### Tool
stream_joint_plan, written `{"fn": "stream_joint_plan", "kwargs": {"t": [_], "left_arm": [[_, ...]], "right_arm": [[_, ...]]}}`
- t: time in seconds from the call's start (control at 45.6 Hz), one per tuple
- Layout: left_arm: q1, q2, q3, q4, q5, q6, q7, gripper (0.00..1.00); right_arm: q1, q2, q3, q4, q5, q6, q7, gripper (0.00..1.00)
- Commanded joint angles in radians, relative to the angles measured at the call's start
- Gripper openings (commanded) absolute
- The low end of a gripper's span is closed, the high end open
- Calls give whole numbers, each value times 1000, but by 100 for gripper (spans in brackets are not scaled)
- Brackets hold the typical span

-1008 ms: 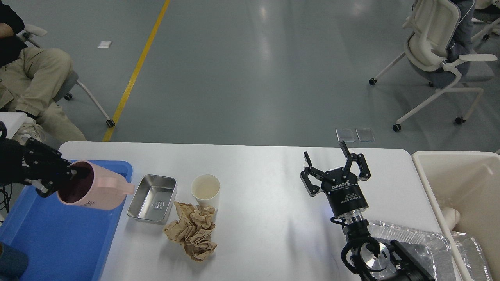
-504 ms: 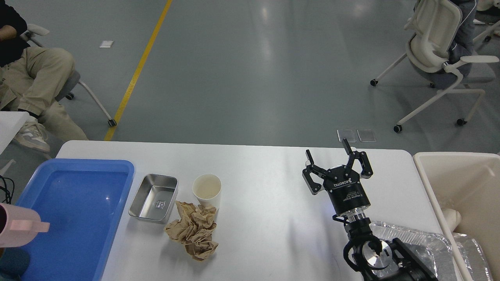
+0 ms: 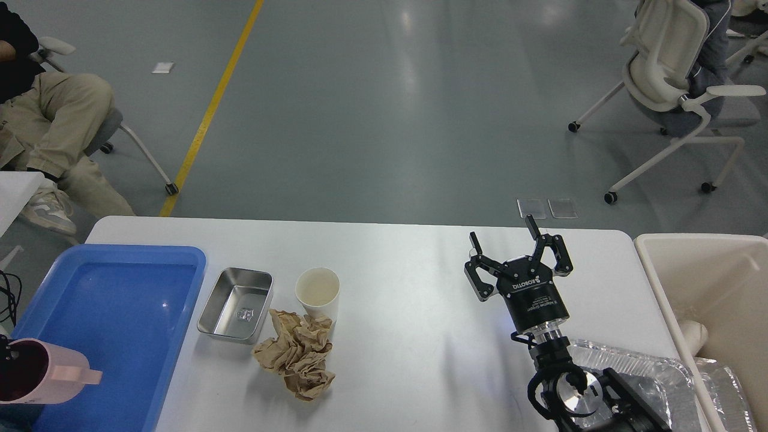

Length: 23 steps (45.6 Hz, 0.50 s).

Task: Tidy desktop
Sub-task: 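Lower the mug into the blue bin and open the left gripper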

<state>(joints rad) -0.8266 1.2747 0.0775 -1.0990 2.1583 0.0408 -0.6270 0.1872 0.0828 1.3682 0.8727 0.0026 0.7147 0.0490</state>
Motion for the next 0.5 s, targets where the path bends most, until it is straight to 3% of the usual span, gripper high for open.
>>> {"fn": "stream_joint_plan", "kwargs": {"t": [0.0,0.482], "left_arm": [[29,-75,1,77,-5,19,1,2],[118,-196,-2,145,-12,54,6,3]], "right_arm": [[-6,0,0,-1,0,-1,0,100],[-9,0,-1,-3,-1,-1,0,100]]}}
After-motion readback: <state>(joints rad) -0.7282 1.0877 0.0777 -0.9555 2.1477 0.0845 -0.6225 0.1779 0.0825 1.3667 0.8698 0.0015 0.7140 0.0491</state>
